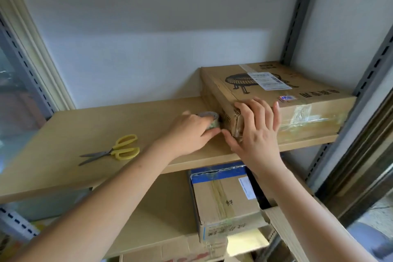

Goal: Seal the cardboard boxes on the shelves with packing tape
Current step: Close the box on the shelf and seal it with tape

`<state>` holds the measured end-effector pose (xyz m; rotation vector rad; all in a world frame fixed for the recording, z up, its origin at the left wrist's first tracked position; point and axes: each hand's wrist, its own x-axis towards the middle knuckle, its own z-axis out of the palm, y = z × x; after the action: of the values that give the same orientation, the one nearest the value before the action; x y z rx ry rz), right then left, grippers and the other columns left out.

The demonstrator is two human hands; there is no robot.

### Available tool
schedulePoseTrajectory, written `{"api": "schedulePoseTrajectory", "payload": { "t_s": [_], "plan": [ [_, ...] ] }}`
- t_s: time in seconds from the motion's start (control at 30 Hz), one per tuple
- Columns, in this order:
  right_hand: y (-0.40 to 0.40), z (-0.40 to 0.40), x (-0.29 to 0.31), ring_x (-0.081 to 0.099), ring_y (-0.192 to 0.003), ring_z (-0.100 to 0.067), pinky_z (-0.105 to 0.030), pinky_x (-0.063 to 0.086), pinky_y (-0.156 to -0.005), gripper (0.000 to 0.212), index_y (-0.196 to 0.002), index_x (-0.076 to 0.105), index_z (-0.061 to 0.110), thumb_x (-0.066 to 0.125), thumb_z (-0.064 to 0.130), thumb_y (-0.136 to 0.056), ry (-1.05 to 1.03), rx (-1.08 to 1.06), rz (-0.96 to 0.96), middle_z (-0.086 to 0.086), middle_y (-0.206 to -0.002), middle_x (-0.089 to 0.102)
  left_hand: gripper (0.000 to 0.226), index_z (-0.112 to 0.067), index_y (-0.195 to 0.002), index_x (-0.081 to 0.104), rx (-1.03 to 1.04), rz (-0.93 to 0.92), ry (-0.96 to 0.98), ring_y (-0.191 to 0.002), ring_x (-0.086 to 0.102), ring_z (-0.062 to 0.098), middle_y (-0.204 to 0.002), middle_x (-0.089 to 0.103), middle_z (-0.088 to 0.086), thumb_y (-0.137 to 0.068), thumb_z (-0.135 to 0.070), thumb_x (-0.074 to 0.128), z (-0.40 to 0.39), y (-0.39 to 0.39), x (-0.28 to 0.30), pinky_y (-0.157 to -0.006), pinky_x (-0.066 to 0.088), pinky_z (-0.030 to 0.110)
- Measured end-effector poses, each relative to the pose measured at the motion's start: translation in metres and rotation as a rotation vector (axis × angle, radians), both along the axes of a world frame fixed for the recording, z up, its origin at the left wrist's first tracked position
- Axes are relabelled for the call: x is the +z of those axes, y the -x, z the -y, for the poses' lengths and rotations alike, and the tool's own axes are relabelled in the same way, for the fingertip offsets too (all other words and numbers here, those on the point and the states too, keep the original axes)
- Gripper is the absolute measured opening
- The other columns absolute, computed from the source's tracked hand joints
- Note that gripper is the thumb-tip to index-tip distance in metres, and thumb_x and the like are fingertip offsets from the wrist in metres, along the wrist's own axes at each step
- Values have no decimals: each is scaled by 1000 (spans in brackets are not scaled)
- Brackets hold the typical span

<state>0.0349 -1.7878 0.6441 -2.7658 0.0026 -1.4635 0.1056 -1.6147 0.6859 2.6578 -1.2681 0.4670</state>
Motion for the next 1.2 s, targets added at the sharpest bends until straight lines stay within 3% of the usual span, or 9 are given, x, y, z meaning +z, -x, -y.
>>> {"api": "schedulePoseTrajectory", "payload": {
  "t_s": [0.13, 0.27, 0.37, 0.57, 0.67, 0.83, 0.97, 1.07, 1.2],
  "plan": [
    [-5, -10, 0, 49, -121, -38, -59, 13, -118, 50, -123, 55, 7, 66, 36, -84, -71, -70, 35, -14, -122, 54, 29, -19, -97, 60, -63, -135, -22, -53, 42, 8, -65, 49, -11, -102, -42, 45, -10, -8, 2, -52, 24, 23],
    [-16, -21, -5, 47, -121, -39, -62, 11, -117, 45, -120, 58, 3, 69, 20, -80, -138, -82, 73, -16, -122, 53, 29, -17, -102, 68, -3, 61, -27, -87, 60, 22, -94, 68, -1, -100, -37, 47, 13, -5, 8, -84, 42, 29],
    [-17, -19, -8, 45, -123, -38, -60, 9, -118, 44, -121, 57, 4, 70, 15, -80, -156, -51, 102, -16, -124, 54, 22, -12, -97, 69, 40, 65, -24, -104, 61, 30, -101, 71, 7, -95, -24, 50, 27, -1, 3, -109, 33, 34],
    [-6, -25, -11, 30, -141, -42, -60, 9, -119, 45, -132, 47, 2, 60, 24, -94, -151, -36, 57, -20, -136, 47, 56, -18, -121, 60, -87, 135, -67, -121, 48, 21, -126, 60, 0, -93, -62, 42, -5, -9, -14, -105, 32, 39],
    [3, -42, -6, 17, -148, -39, -56, 6, -121, 55, -138, 42, -2, 51, 36, -99, -221, -53, 44, -22, -150, 35, 62, -20, -135, 50, -93, 164, 59, -124, 41, 16, -134, 47, -3, -91, -64, 47, -55, 0, -9, -108, 34, 34],
    [10, -110, 16, 36, -141, -34, -46, 27, -118, 37, -132, 55, -3, 55, 7, -96, -180, 344, 143, -19, -145, 45, 66, -27, -143, 43, 329, -117, 131, -130, 39, 11, -140, 43, -10, -87, -61, 57, -181, 2, -10, -111, 34, 34],
    [-27, -162, 20, 54, -105, -29, -41, 50, -87, 33, -126, 60, 6, 53, 5, -93, -117, 575, -186, -7, -125, 57, 57, -30, -128, 56, 531, -344, 68, -125, 45, 14, -131, 50, -11, -82, -64, 63, -236, -4, -21, -104, 40, 36],
    [-62, -191, 14, 51, -112, -29, -38, 46, -92, 33, -129, 61, 14, 55, 22, -97, -59, 588, -614, -5, -127, 56, 22, -30, -104, 64, 490, -401, 189, -114, 51, 14, -113, 54, -11, -87, -45, 68, -238, -7, -24, -96, 43, 33],
    [-70, -195, 20, 55, -112, -23, -29, 41, -94, 30, -120, 68, 17, 65, 29, -92, -105, 620, -839, -3, -120, 58, 18, -29, -99, 65, 454, -452, 123, -103, 55, 7, -107, 59, -12, -87, -41, 70, -235, -5, -12, -93, 47, 31]
  ]
}}
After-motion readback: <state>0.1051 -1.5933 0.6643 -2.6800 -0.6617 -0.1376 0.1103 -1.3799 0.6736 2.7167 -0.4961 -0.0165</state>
